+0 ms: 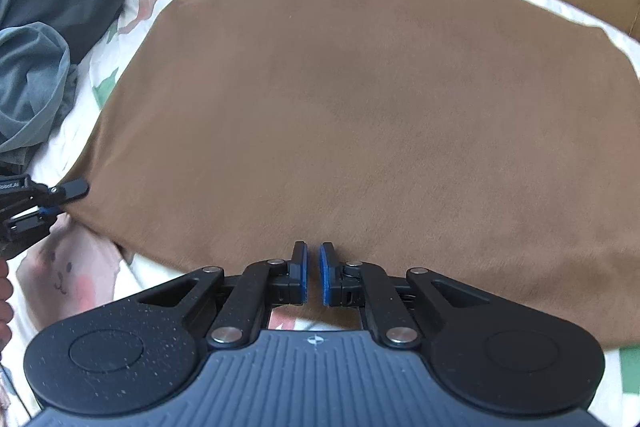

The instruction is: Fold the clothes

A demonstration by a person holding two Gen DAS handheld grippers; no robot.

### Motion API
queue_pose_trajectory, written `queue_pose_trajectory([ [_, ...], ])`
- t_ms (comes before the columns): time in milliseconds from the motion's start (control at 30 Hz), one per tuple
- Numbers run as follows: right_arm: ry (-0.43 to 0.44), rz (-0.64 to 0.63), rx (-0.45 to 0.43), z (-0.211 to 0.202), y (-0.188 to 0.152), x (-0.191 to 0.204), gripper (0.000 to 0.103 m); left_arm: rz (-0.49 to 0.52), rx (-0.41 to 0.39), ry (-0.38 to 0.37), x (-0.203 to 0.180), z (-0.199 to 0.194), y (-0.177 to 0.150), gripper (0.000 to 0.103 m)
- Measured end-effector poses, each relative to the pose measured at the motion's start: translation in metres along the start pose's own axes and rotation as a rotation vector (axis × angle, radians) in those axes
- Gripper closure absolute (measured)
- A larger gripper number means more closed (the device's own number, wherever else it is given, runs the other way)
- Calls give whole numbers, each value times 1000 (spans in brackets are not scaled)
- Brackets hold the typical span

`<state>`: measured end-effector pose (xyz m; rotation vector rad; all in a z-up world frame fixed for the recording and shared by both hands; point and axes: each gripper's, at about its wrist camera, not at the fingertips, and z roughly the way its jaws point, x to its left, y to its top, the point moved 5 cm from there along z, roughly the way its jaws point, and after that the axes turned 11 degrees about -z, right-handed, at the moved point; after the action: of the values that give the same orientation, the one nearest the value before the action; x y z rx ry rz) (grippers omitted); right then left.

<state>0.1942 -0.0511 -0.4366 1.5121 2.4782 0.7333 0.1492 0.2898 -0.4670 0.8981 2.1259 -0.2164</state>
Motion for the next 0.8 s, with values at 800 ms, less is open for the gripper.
queue_pose_trajectory([
  [800, -51, 49, -81, 31, 58, -36, 92, -14, 13, -22, 6, 1, 0, 94],
])
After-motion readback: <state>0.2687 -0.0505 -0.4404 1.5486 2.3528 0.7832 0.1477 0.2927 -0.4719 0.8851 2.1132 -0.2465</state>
